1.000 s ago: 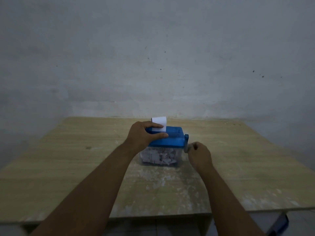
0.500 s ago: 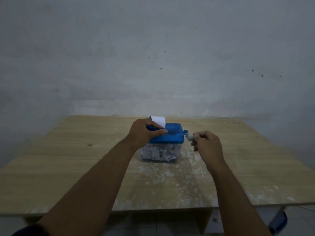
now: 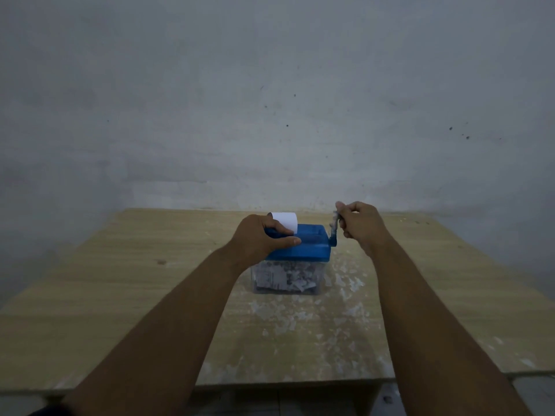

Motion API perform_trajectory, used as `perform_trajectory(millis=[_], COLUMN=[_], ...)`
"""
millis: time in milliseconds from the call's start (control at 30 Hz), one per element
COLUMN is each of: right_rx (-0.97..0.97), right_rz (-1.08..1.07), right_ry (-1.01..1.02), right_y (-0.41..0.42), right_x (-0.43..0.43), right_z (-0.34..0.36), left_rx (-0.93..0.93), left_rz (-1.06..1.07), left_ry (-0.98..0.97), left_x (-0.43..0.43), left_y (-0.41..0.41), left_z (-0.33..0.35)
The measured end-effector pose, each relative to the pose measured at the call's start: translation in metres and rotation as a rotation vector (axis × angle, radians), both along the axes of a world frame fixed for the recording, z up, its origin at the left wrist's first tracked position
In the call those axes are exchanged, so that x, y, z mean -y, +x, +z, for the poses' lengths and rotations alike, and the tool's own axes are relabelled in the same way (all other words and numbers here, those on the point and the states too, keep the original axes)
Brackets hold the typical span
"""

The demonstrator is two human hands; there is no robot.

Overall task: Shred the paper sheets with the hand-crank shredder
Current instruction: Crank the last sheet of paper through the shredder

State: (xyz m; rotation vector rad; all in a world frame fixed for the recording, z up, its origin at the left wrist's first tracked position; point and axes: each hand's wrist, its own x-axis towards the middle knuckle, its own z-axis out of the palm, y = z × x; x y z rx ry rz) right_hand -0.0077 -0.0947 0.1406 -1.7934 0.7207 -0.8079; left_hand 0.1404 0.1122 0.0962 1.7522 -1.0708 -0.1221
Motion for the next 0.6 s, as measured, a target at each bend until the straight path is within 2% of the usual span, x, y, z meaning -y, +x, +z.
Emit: perform_trajectory(millis=[67, 167, 233, 367, 500, 600], right_rx=[-0.045, -0.213, -0.2, -0.201, -0.351, -0.323], right_rz=[-0.009, -0.018, -0.029, -0.129, -0.043, -0.02], right_ry=[0.012, 0.021, 0.08, -0.039, -0.025, 0.033], right_y=[0.013, 0.021, 0.018, 0.001, -0.022, -0.039], right_x=[0.007, 0.008, 0.004, -0.008, -0.023, -0.037], right_z=[-0.012, -0.046, -0.067, -0.079, -0.087, -0.091], left_rx=[-0.011, -0.02, -0.004, -0.046, -0.057, -0.052], left_rz=[-0.009, -0.014, -0.01, -0.03, -0.037, -0.009], left_ry=[-0.011, -0.021, -0.026, -0.022, -0.029, -0.035], left_x=[-0.001, -0.002, -0.001, -0.001, -0.001, 0.001], left_y=[-0.001, -0.003, -0.004, -0.006, -0.012, -0.012], left_z=[-0.001, -0.001, -0.002, 0.002, 0.001, -0.001])
